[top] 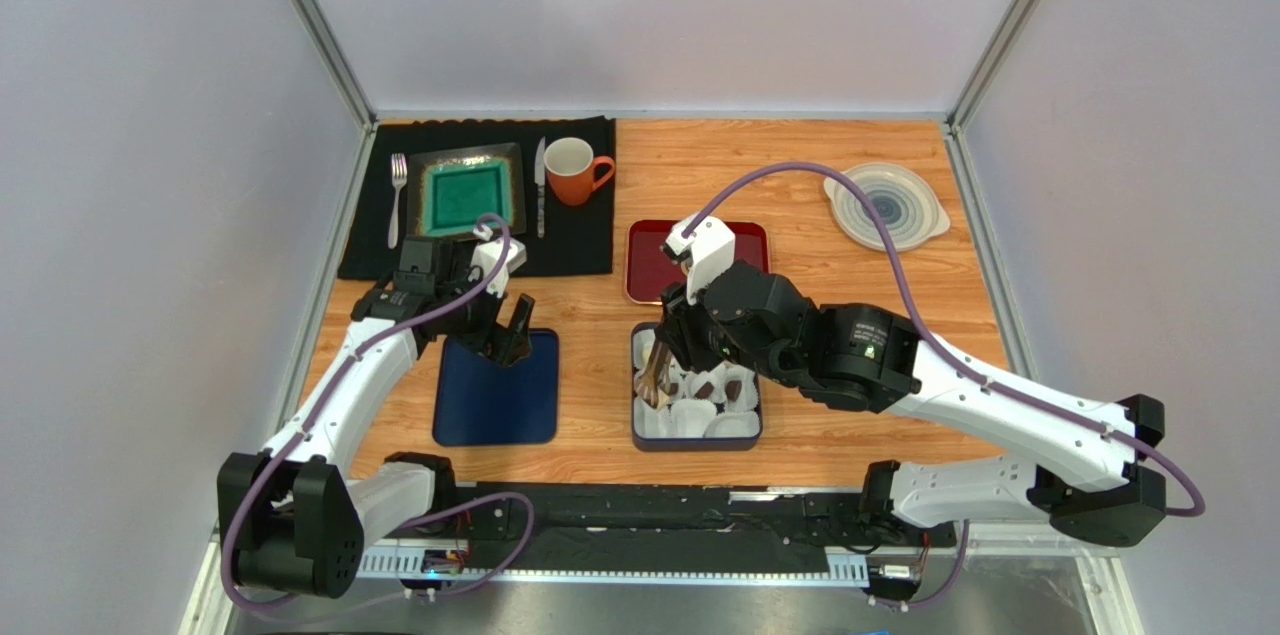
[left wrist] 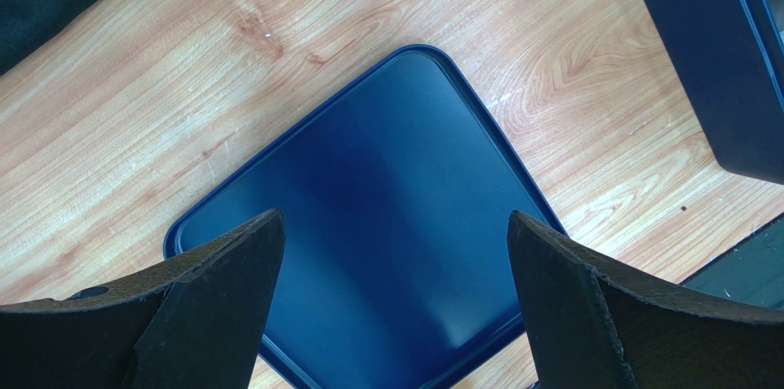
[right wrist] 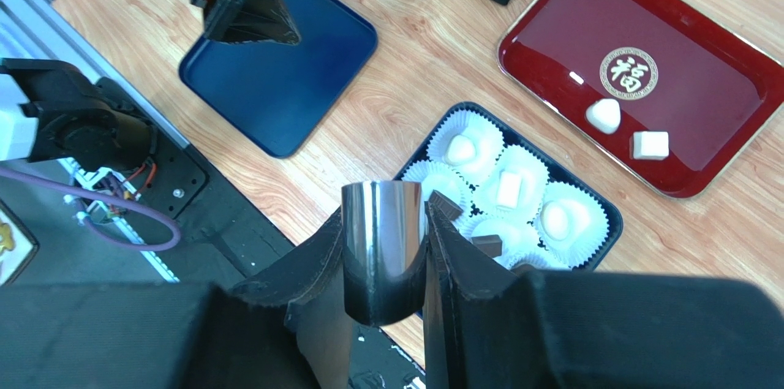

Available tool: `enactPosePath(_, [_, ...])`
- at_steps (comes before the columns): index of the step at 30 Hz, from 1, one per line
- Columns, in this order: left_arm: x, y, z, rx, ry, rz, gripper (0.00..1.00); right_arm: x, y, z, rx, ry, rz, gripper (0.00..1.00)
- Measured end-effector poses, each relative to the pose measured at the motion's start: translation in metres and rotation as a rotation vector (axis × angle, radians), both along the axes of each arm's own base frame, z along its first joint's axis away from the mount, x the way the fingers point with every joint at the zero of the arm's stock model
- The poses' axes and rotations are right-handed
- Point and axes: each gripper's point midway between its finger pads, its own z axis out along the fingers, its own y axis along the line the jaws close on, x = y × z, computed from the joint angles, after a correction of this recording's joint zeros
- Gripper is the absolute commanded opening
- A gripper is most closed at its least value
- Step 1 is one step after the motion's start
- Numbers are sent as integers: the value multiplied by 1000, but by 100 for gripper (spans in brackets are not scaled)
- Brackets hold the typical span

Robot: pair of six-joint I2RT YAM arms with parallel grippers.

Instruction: Pack the chocolate

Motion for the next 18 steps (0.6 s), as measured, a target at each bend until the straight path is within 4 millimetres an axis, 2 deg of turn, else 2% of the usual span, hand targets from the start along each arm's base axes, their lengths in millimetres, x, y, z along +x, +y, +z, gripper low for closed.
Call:
enactPosePath(5, [0, 0, 0, 0, 0, 0, 99, 1, 1, -11, -27, 11, -8, 18])
enactPosePath(18, [0, 0, 0, 0, 0, -1, 99, 0, 5, -14, -11, 20, -11, 26])
